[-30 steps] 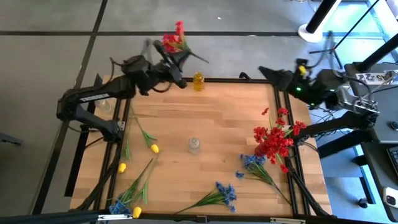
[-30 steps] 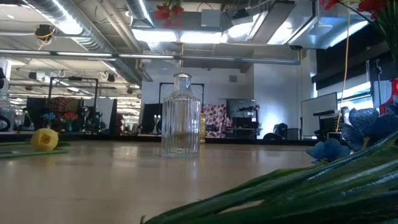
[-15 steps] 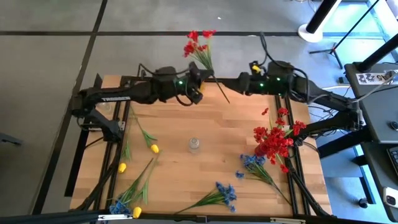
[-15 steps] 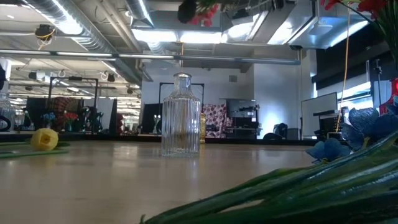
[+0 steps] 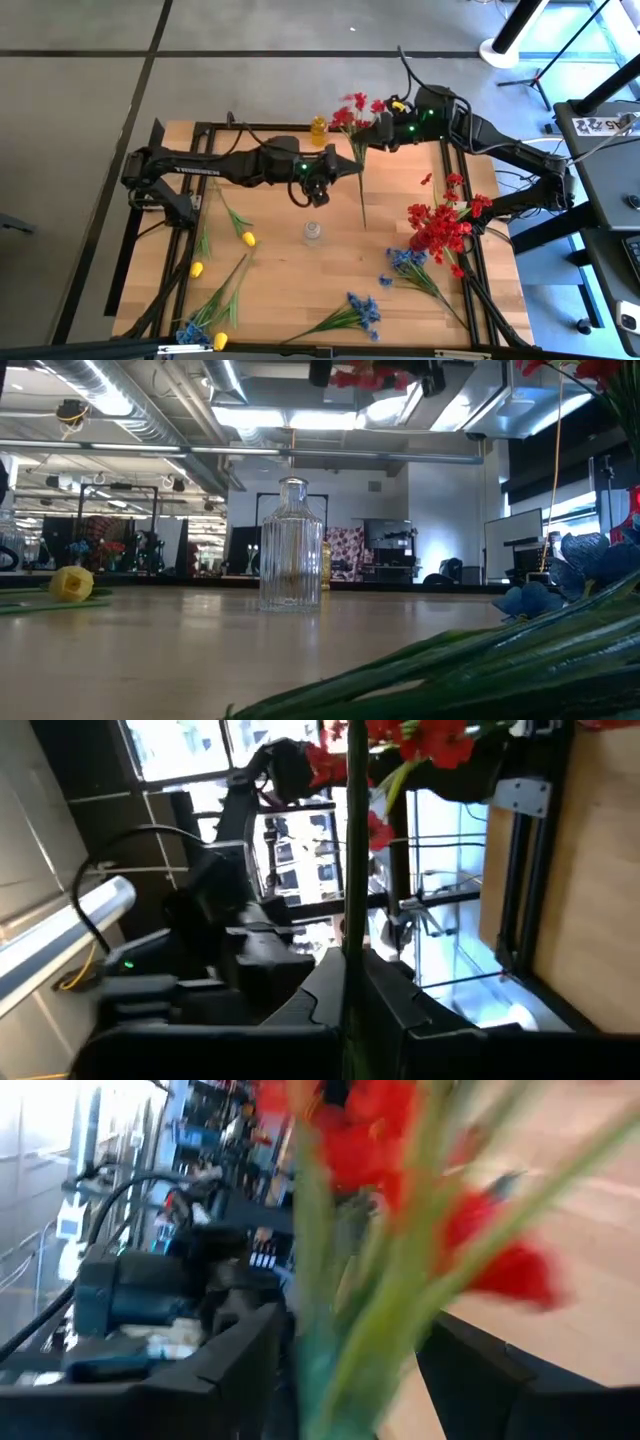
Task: Sort flowers into vase by color
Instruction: Put the red flowers into the red vase
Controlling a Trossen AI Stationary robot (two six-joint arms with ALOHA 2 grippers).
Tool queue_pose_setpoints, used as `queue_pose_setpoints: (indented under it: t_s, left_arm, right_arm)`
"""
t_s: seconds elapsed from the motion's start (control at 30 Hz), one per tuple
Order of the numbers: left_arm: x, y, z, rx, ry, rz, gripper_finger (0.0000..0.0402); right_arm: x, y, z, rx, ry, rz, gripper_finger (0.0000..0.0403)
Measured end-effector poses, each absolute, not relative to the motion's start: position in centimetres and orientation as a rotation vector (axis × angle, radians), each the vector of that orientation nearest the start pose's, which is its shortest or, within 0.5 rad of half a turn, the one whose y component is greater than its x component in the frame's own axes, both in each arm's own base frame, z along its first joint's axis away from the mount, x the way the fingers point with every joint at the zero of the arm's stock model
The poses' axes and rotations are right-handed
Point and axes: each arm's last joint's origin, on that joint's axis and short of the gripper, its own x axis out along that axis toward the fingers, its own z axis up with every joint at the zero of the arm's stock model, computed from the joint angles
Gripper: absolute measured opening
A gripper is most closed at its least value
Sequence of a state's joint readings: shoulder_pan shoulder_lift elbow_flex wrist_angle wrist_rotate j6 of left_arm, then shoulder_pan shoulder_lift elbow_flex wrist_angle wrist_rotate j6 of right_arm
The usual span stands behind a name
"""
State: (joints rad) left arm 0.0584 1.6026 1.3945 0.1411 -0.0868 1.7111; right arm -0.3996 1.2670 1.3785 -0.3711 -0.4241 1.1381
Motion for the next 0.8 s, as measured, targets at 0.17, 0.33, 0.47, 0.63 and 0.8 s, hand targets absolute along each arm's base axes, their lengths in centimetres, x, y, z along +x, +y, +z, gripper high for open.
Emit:
queue_pose_setpoints:
  t_s: [0.17,0.33,0.47,0.63,0.8]
  left_arm:
    - [38.1,2.5,36.5,1.709,0.171,0.059,0.0010]
    - [38.1,2.3,36.6,1.676,0.162,0.060,0.0012]
    - [38.1,2.4,36.6,1.605,0.158,0.073,0.0032]
    - [38.1,2.0,36.6,1.506,0.177,0.099,0.0071]
    - [38.0,1.0,36.7,1.356,0.200,0.164,0.0102]
  right_arm:
    - [25.7,-9.5,41.7,1.246,0.230,-0.099,0.0220]
    - [25.7,-9.5,41.6,1.247,0.235,-0.104,0.0152]
    - [25.7,-9.5,41.6,1.197,0.240,-0.091,0.0052]
    - [25.7,-9.5,41.8,1.099,0.231,-0.057,0.0023]
    - [25.8,-9.5,42.3,1.035,0.186,-0.030,0.0010]
